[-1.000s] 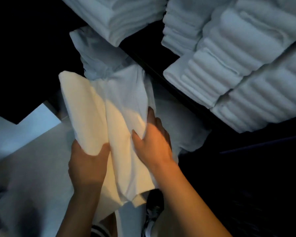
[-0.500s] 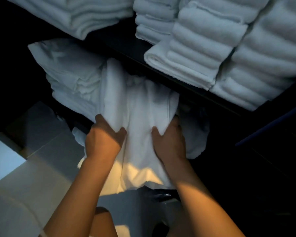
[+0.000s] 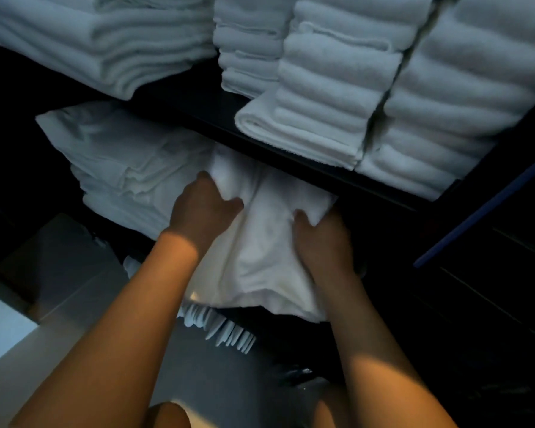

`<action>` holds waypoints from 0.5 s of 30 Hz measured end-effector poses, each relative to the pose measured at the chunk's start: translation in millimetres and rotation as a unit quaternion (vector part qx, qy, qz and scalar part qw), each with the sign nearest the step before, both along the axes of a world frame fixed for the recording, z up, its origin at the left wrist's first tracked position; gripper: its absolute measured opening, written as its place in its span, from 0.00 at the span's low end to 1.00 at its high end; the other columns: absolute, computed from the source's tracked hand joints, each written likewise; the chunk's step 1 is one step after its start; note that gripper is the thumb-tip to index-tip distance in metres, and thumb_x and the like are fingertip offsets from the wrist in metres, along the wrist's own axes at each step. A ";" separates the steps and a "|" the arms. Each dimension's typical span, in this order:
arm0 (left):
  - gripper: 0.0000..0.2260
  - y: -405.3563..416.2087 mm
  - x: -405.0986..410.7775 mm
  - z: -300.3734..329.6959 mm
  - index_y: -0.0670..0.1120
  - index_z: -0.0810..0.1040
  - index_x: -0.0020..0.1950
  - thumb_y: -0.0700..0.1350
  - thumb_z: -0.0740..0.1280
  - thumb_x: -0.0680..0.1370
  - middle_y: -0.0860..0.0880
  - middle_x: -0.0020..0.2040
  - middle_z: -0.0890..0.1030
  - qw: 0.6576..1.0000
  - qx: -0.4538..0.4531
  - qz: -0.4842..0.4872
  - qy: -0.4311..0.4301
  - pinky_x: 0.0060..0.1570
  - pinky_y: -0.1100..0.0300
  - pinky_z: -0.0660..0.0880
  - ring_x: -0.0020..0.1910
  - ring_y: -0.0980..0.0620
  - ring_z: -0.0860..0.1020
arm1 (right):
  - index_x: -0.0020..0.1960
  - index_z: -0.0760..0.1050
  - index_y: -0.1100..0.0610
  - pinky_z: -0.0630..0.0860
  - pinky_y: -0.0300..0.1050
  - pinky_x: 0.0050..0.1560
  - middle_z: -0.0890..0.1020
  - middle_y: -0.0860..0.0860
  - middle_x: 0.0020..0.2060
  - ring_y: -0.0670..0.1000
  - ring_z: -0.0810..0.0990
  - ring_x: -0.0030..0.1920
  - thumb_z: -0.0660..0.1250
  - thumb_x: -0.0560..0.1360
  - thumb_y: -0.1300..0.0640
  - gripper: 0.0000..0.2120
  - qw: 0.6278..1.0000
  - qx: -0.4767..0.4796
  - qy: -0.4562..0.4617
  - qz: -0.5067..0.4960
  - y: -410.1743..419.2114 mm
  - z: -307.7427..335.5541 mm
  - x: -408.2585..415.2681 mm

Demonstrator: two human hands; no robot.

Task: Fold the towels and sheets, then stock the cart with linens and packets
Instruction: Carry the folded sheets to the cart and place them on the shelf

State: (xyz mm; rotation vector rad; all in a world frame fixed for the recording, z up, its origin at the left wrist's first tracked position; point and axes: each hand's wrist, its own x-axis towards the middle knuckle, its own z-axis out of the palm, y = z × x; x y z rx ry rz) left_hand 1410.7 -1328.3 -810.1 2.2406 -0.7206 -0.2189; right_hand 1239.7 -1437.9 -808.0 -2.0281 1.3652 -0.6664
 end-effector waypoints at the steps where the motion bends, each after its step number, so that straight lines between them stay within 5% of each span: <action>1: 0.35 -8.2 2.5 -4.0 0.40 0.65 0.75 0.59 0.72 0.76 0.40 0.66 0.77 1.000 0.023 -0.007 0.002 0.51 0.54 0.73 0.61 0.40 0.78 | 0.81 0.55 0.63 0.68 0.50 0.74 0.69 0.63 0.76 0.61 0.70 0.74 0.69 0.78 0.43 0.42 0.999 0.036 0.010 0.010 -2.2 -4.2 0.4; 4: 0.41 -9.8 5.3 -22.9 0.40 0.58 0.79 0.63 0.69 0.76 0.39 0.68 0.75 0.998 0.050 0.015 0.025 0.60 0.47 0.77 0.62 0.39 0.77 | 0.83 0.45 0.60 0.64 0.49 0.77 0.62 0.61 0.80 0.59 0.65 0.78 0.70 0.77 0.42 0.49 0.996 0.081 0.001 0.023 1.4 -17.3 -3.9; 11: 0.51 44.1 12.9 -63.5 0.53 0.54 0.80 0.79 0.64 0.66 0.44 0.69 0.75 0.994 0.041 -0.008 0.100 0.50 0.54 0.73 0.61 0.41 0.77 | 0.83 0.41 0.50 0.68 0.52 0.73 0.67 0.63 0.75 0.64 0.70 0.73 0.69 0.74 0.34 0.52 0.992 0.120 0.035 0.011 27.2 -29.7 -31.8; 15: 0.58 83.6 11.4 -90.8 0.52 0.66 0.78 0.80 0.69 0.54 0.53 0.67 0.76 0.978 -0.009 -0.021 0.205 0.51 0.62 0.71 0.55 0.54 0.75 | 0.83 0.39 0.45 0.68 0.55 0.73 0.66 0.61 0.75 0.63 0.70 0.73 0.73 0.66 0.27 0.61 0.988 0.154 0.017 0.012 34.1 -31.9 -35.9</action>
